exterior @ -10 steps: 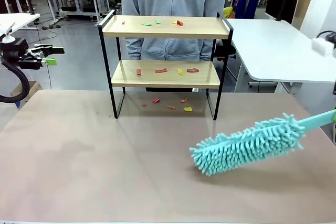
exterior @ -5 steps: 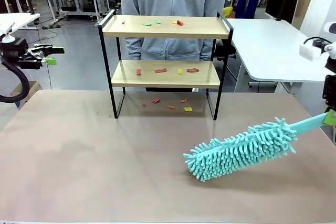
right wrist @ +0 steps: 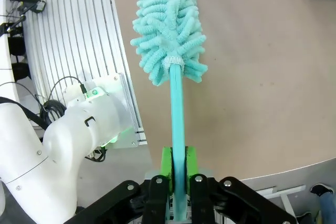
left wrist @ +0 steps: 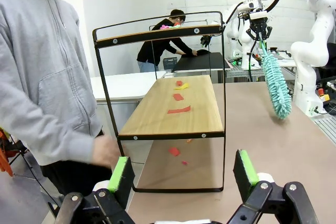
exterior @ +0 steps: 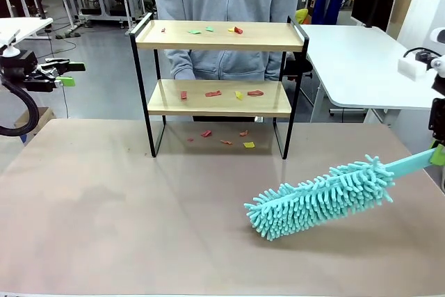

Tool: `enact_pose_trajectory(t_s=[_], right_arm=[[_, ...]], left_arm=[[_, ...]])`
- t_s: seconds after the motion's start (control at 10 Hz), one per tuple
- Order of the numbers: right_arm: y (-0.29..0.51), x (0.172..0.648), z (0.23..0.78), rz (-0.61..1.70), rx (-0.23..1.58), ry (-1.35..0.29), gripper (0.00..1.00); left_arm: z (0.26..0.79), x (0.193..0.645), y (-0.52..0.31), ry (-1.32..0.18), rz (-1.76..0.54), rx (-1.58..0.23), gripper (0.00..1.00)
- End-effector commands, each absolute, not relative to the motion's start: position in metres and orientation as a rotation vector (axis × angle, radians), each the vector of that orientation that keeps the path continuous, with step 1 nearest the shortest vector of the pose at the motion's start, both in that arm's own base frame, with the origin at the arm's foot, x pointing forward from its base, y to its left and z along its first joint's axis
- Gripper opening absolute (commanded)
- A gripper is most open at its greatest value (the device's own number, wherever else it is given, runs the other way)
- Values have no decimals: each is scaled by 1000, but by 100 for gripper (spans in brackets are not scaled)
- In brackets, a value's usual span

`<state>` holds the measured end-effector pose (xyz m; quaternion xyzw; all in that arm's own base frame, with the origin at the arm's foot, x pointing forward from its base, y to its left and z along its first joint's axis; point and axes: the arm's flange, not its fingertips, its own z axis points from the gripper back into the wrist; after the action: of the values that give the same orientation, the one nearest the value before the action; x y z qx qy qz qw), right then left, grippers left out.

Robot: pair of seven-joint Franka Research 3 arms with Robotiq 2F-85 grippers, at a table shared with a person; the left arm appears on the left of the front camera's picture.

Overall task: Clean the shelf.
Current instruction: Clean the specific section of the Shelf indicated by the human with the Duster.

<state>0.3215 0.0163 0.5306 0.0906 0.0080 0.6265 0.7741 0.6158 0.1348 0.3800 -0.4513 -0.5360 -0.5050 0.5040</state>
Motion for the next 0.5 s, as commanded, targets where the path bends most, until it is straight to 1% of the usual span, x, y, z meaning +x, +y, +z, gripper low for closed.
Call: enact_pose_trajectory(t_s=[0.0, 0.4], right_arm=[[13, 319, 531, 1365, 186, 16, 13], [13, 319, 531, 1365, 186, 16, 13]], left_arm=[[382, 614, 135, -1299, -1232, -1083, 100], [382, 614, 135, -1299, -1232, -1083, 100]])
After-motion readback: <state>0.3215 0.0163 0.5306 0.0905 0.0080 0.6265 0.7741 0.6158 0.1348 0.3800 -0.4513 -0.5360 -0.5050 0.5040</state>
